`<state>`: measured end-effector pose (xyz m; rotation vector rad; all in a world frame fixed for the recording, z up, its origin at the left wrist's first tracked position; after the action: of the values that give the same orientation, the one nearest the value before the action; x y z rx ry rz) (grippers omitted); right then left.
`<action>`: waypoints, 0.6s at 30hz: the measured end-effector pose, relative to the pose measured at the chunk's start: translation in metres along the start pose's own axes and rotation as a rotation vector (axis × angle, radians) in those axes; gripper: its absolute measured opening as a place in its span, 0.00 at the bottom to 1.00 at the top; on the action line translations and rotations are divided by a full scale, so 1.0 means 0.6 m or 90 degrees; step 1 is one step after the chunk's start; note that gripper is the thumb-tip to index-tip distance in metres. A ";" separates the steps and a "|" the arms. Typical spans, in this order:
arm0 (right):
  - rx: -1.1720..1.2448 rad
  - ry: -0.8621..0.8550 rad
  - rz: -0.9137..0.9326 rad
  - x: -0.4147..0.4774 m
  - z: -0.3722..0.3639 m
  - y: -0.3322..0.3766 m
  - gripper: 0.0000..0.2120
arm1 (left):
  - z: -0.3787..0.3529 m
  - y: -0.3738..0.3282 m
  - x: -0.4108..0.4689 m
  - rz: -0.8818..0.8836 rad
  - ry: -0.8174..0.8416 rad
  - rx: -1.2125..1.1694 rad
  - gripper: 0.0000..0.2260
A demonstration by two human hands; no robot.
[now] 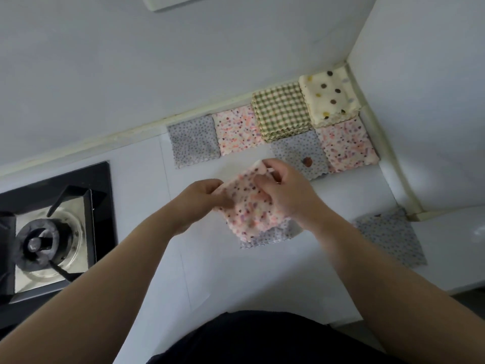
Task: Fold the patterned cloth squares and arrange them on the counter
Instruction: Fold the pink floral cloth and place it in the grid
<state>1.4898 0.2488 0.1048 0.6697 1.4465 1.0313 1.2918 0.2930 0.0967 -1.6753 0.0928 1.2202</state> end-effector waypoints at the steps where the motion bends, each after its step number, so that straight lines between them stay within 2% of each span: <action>1: -0.065 -0.013 0.011 -0.004 0.019 0.000 0.16 | -0.010 -0.011 0.012 -0.002 0.011 -0.070 0.21; 3: -0.178 -0.058 0.026 -0.011 0.054 -0.006 0.22 | -0.038 -0.033 0.038 0.006 0.014 -0.216 0.16; 5: -0.153 -0.114 0.011 -0.020 0.091 -0.023 0.22 | -0.072 -0.051 0.064 0.027 0.003 -0.328 0.12; 7: 0.100 -0.135 -0.041 -0.029 0.126 -0.049 0.16 | -0.107 -0.067 0.093 0.052 -0.005 -0.412 0.14; 9: 0.367 -0.108 -0.110 -0.038 0.147 -0.073 0.11 | -0.142 -0.083 0.119 0.073 -0.014 -0.464 0.13; 10: 0.381 -0.099 -0.133 -0.043 0.161 -0.087 0.06 | -0.158 -0.091 0.132 0.081 -0.018 -0.480 0.12; 11: 0.354 -0.110 -0.158 -0.047 0.176 -0.100 0.02 | -0.173 -0.099 0.144 0.086 -0.019 -0.489 0.11; 14: 0.184 -0.224 -0.153 -0.049 0.235 -0.122 0.03 | -0.211 -0.117 0.183 0.091 -0.016 -0.458 0.11; 18: 0.042 -0.285 -0.111 -0.028 0.293 -0.112 0.18 | -0.239 -0.145 0.234 0.084 -0.005 -0.393 0.11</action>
<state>1.6746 0.2416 0.0657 0.7514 1.1263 0.6484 1.5047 0.2923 0.0458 -2.2188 -0.2035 1.4476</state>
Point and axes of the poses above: each hand's wrist, its own x-axis towards the middle knuckle, its own z-axis out of the back of the hand, y = z × x, the point moved 5 cm from there along x, towards the middle knuckle, and after that the axes turned 12 degrees about y, right-handed, at the moved point
